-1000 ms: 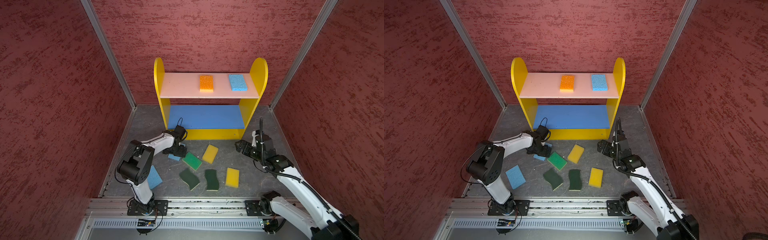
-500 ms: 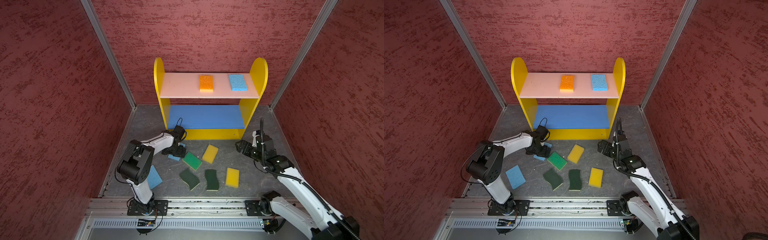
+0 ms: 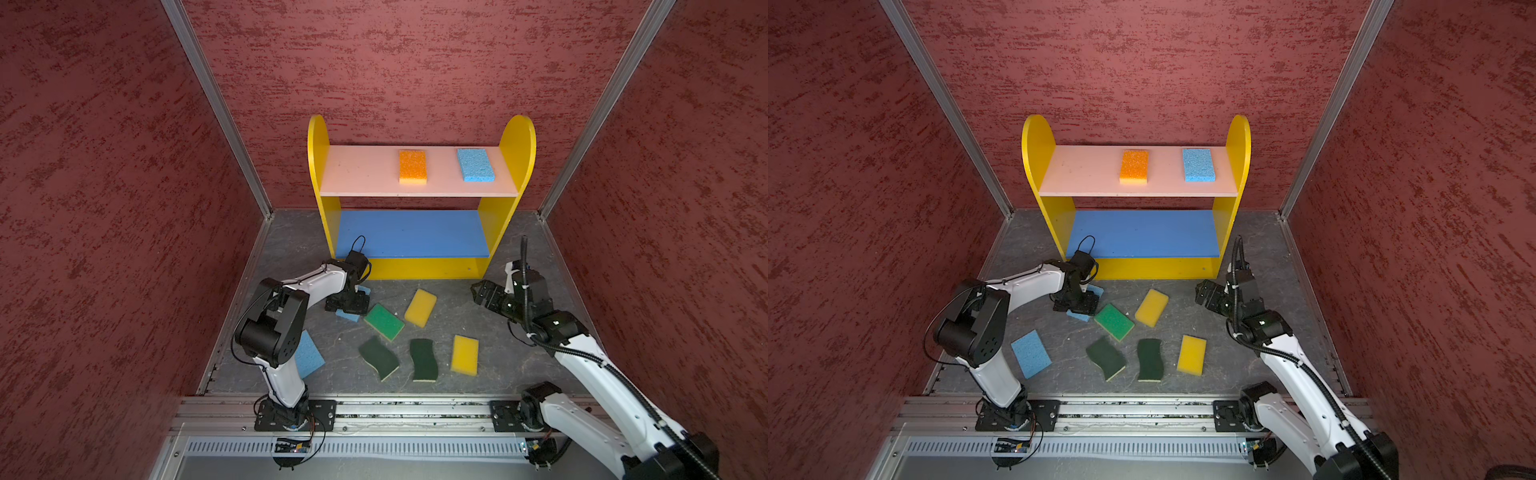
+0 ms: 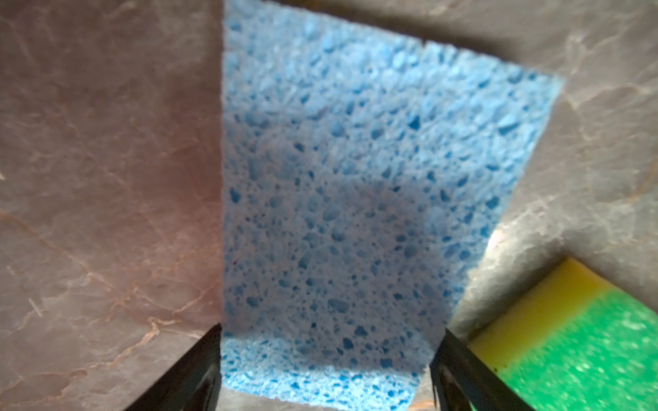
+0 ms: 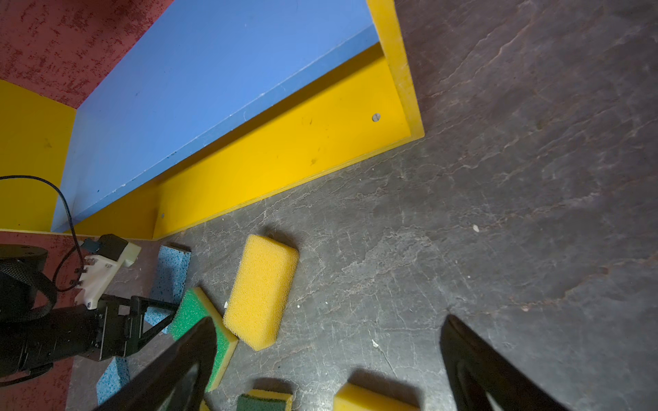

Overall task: Arrange cleaning sponges on a shelf
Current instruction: Pick up the cleaning sponge from the center of the table.

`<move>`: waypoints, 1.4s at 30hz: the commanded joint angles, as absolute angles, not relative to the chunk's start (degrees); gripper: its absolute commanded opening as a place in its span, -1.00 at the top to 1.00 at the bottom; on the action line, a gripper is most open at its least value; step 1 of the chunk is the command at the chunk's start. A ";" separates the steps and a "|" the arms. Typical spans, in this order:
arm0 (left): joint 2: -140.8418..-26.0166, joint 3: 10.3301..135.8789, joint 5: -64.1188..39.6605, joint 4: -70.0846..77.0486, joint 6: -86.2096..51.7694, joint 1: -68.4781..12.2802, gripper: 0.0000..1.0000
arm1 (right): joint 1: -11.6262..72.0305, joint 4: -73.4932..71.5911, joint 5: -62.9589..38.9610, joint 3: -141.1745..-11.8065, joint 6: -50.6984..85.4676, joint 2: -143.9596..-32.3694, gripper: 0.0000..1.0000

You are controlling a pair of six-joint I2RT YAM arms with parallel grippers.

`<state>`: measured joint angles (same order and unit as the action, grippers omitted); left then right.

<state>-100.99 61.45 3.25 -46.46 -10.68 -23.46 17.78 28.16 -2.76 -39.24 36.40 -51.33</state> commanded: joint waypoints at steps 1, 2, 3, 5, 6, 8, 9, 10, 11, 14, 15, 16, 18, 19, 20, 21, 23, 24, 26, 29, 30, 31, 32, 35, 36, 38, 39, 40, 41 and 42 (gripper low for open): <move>-102.21 61.15 2.05 -47.83 -11.91 -25.32 -0.73 | 17.27 27.77 -2.72 -38.72 35.62 -51.33 -0.98; -102.00 61.06 1.92 -47.94 -12.27 -25.78 -0.74 | 17.23 27.77 -2.77 -38.68 35.60 -51.35 -0.98; -101.74 60.93 1.88 -48.07 -12.54 -26.23 -0.74 | 17.21 27.75 -2.81 -38.67 35.60 -51.33 -0.98; -101.27 60.65 1.92 -48.35 -13.13 -26.71 -0.76 | 17.22 27.69 -2.94 -38.67 35.51 -51.33 -0.98; -101.09 60.48 2.02 -48.30 -13.48 -26.89 -0.76 | 17.19 27.60 -2.90 -38.66 35.51 -51.35 -0.98; -100.98 60.30 2.42 -48.26 -14.25 -26.89 -0.77 | 17.22 27.51 -3.07 -38.59 35.47 -51.33 -0.97; -100.99 60.21 2.67 -48.17 -14.63 -26.76 -0.78 | 17.23 27.51 -3.12 -38.56 35.42 -51.39 -0.98; -101.12 60.21 2.85 -48.01 -15.03 -26.60 -0.77 | 17.18 27.51 -3.16 -38.57 35.42 -51.46 -0.98; -101.19 60.17 2.94 -47.83 -15.52 -26.42 -0.78 | 17.23 27.52 -3.16 -38.56 35.42 -51.36 -0.97; -101.59 60.03 2.57 -46.91 -16.90 -25.52 -0.77 | 17.14 27.81 -3.16 -38.66 35.38 -51.16 -0.98; -101.56 59.87 2.55 -46.57 -17.17 -25.36 -0.77 | 17.08 27.94 -3.08 -38.67 35.35 -51.02 -0.98; -101.59 59.82 2.60 -46.16 -17.37 -25.22 -0.76 | 17.13 28.08 -2.99 -38.62 35.27 -50.92 -0.97; -101.56 59.87 2.64 -45.64 -17.65 -25.16 -0.75 | 17.14 28.30 -2.82 -38.65 35.16 -50.68 -0.97; -101.69 59.93 2.58 -45.38 -17.66 -25.22 -0.74 | 17.09 28.39 -2.73 -38.75 35.10 -50.54 -0.98; -101.77 59.94 2.62 -45.17 -17.70 -25.29 -0.74 | 17.12 28.39 -2.72 -38.75 35.15 -50.55 -0.98; -101.99 59.92 2.82 -45.05 -17.73 -25.31 -0.73 | 17.08 28.39 -2.72 -38.75 35.07 -50.54 -0.98; -102.13 59.79 3.20 -44.65 -17.86 -25.27 -0.72 | 17.00 28.39 -2.81 -38.74 35.20 -50.64 -0.98; -102.08 59.77 3.10 -44.57 -17.84 -25.22 -0.71 | 17.03 28.31 -2.91 -38.74 35.24 -50.71 -0.98; -101.78 59.63 3.01 -44.26 -17.73 -25.34 -0.69 | 17.04 28.39 -3.08 -38.75 35.36 -50.80 -0.98; -101.43 59.48 2.74 -44.15 -17.46 -25.40 -0.65 | 17.04 28.48 -3.08 -38.85 35.34 -50.68 -0.98; -101.51 59.42 2.56 -44.25 -17.40 -25.40 -0.63 | 17.05 28.48 -3.08 -38.85 35.41 -50.55 -0.98; -101.69 59.42 2.35 -44.21 -17.39 -25.40 -0.59 | 17.05 28.48 -3.08 -38.80 35.43 -50.54 -0.98; -101.99 59.45 2.09 -44.21 -17.49 -25.40 -0.53 | 17.05 28.48 -3.08 -38.78 35.43 -50.46 -0.98; -102.64 59.54 1.94 -44.49 -17.58 -25.57 -0.45 | 17.01 28.64 -3.14 -38.70 35.64 -50.32 -0.98; -102.74 59.60 2.15 -44.64 -17.63 -25.61 -0.43 | 16.97 28.71 -3.16 -38.63 35.62 -50.15 -0.97; -102.59 59.60 2.45 -45.15 -17.66 -25.80 -0.40 | 16.94 28.92 -3.09 -38.66 35.65 -50.02 -0.98; -102.27 59.59 2.57 -45.41 -17.74 -25.91 -0.40 | 16.96 28.98 -3.08 -38.62 35.51 -49.97 -0.98; -101.63 59.49 2.77 -45.60 -17.89 -26.00 -0.40 | 16.96 29.09 -2.96 -38.66 35.43 -49.93 -0.98; -101.08 59.37 2.93 -45.86 -18.03 -26.09 -0.40 | 16.96 29.17 -2.97 -38.68 35.42 -49.84 -0.98; -100.14 59.19 3.16 -46.17 -18.26 -26.27 -0.40 | 16.96 29.25 -2.81 -38.79 35.31 -49.92 -0.98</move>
<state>-100.79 60.69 1.76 -45.60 -17.43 -25.85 17.50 28.77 -2.81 -39.24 35.57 -50.68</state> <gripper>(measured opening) 0.701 0.989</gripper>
